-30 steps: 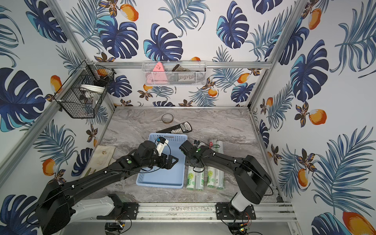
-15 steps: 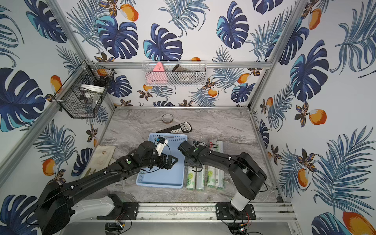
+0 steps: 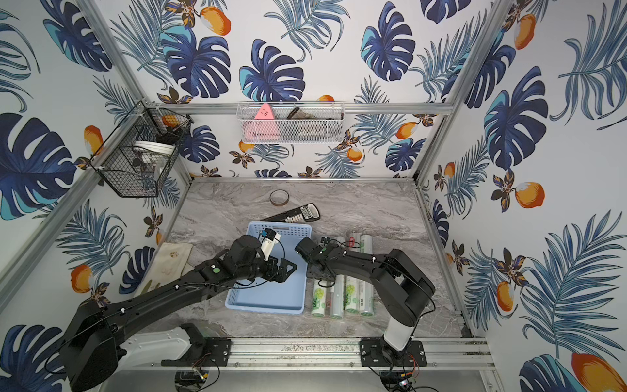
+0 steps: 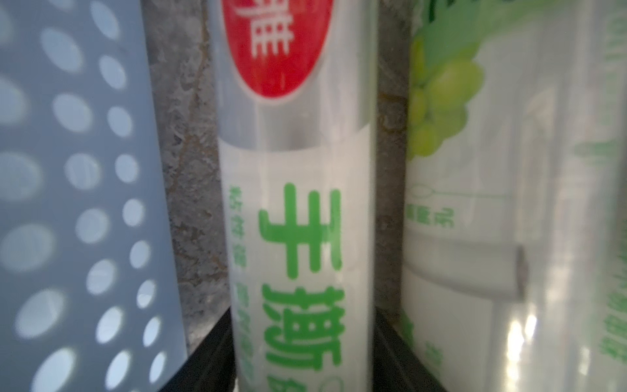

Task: Put the plastic wrap into the basket
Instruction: Pick up the plastic wrap from the center of the board, then place the plastic wrap in the basket.

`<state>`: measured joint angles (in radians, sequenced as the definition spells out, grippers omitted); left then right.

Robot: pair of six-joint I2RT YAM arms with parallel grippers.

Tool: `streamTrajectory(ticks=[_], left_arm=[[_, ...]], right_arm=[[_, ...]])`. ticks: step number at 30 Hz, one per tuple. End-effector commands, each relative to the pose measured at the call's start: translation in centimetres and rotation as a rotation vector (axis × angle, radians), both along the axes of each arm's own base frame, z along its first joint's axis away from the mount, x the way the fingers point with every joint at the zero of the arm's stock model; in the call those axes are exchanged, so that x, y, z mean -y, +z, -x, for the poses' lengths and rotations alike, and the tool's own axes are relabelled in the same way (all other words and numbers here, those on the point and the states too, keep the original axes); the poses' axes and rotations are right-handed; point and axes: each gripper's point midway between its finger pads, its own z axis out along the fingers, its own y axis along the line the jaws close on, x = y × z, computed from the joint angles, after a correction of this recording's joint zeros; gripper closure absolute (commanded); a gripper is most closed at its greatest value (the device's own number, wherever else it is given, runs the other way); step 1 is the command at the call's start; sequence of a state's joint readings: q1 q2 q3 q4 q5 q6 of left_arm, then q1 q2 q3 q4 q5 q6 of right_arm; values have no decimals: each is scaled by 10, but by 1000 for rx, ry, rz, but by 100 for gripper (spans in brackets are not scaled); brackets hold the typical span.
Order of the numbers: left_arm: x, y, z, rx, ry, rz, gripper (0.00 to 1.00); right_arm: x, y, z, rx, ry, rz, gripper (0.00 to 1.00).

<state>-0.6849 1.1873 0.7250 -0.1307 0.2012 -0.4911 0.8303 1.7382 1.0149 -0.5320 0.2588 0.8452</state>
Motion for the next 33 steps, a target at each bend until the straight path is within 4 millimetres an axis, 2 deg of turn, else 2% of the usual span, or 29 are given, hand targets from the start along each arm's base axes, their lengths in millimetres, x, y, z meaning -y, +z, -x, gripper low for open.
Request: streamTrajectory(ticks=[1, 7, 9, 14, 24, 33], left_arm=[[-1, -3, 0, 11, -7, -16, 1], [-3, -2, 0, 12, 1, -15, 1], [-4, -3, 0, 11, 3, -18, 1], [-5, -3, 0, 14, 7, -20, 1], [-10, 4, -3, 40, 38, -24, 1], [-28, 17, -8, 98, 128, -39, 1]], right_arm=[[-5, -1, -3, 11, -6, -22, 41], [-3, 0, -2, 18, -16, -25, 47], [-3, 6, -3, 31, -16, -35, 52], [-2, 27, -5, 82, -20, -69, 57], [0, 73, -5, 163, -15, -131, 58], [-20, 124, -6, 231, 45, -232, 57]])
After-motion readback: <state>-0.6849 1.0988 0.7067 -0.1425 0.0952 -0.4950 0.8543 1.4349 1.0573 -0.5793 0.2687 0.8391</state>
